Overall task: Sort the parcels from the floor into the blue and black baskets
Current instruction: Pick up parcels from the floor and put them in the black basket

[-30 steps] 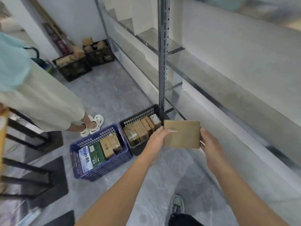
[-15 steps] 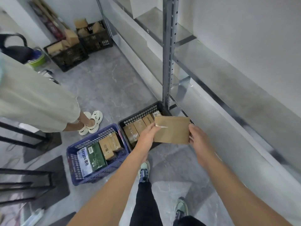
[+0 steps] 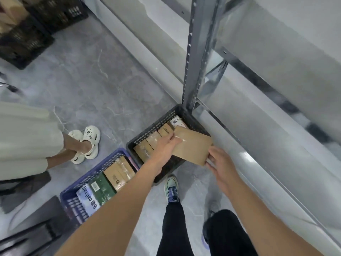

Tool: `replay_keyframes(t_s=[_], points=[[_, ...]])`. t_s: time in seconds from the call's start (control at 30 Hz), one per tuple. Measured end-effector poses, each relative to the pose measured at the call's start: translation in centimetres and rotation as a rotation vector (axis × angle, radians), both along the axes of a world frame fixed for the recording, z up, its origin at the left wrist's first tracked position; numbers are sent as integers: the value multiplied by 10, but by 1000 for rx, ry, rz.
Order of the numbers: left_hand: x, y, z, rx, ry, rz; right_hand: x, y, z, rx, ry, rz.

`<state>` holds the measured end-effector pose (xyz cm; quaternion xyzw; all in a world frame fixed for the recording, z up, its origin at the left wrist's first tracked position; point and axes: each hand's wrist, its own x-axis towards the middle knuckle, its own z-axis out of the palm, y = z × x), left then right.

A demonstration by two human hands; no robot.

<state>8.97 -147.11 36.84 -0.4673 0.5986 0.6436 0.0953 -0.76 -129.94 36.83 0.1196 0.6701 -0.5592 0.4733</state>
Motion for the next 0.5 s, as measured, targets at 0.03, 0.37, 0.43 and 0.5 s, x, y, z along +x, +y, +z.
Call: replay_keyframes(t_s=[0.03,0.37,0.43,0.5], points=[[-6,-11,-11,-14,-6,-20,-2,-10,-13,9,-24,-28],[-88,-84,-187,-77,-148,-168,-57,-85,-187,81,-236,-279],[-106,-94,-229,-134,-162,-194,-69,-97,-235,61,-297,-337],[-123,-104,-264,-177,-201,-234,-81,-107,-281,35,-353,-385]])
